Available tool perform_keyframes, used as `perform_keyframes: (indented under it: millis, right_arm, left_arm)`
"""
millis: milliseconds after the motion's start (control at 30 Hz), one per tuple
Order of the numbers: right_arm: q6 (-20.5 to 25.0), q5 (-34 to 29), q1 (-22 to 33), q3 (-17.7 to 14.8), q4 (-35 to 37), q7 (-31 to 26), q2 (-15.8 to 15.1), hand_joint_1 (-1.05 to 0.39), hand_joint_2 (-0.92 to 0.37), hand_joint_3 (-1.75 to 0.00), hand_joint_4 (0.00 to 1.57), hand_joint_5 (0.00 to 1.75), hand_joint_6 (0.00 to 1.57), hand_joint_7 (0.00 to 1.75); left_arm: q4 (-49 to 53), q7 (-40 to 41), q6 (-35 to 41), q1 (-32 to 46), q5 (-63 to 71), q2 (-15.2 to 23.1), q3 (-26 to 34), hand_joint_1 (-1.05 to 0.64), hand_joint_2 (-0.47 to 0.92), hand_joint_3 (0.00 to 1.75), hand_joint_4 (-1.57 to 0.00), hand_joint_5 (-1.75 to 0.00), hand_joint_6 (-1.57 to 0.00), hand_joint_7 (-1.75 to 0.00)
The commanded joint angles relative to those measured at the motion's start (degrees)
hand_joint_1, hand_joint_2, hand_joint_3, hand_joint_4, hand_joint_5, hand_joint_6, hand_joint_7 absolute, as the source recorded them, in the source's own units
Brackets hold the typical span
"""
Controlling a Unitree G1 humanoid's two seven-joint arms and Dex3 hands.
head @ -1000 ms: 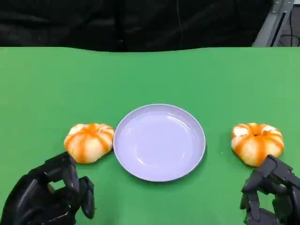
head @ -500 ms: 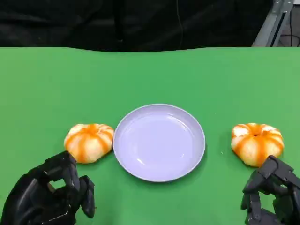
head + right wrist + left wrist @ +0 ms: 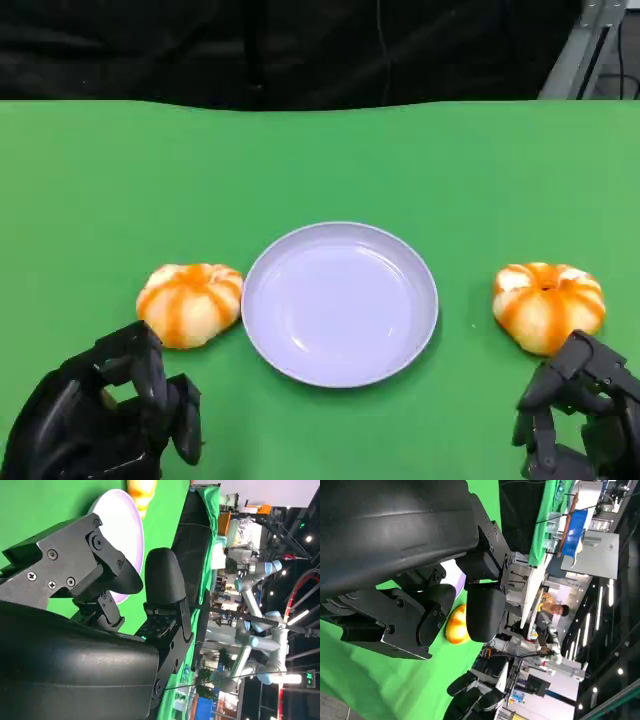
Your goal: Grasp the bread from the table and place it into the plate.
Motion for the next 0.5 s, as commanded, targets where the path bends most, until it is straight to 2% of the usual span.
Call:
perform_keyframes:
  millis: [33, 500]
  right_arm:
    - [-0.26, -0.12, 0.37, -0.15, -0.88, -0.26, -0.29, -0.03, -0.53, -1.27, 0.9, 1.75, 0.73, 1.63]
    - [-0.25, -0.11, 0.37, -0.12, -0.88, -0.3, -0.33, -0.03, -0.53, -1.28, 0.9, 1.75, 0.73, 1.64]
  left_arm:
    - [-0.67, 0.66, -0.11, -0.23, -0.15, 0.53, 0.55, 0.18, 0.63, 1.39, -0.92, -1.75, -0.75, -1.73]
    - [-0.68, 0.7, -0.12, -0.23, -0.18, 0.56, 0.52, 0.18, 0.63, 1.4, -0.92, -1.75, -0.75, -1.73]
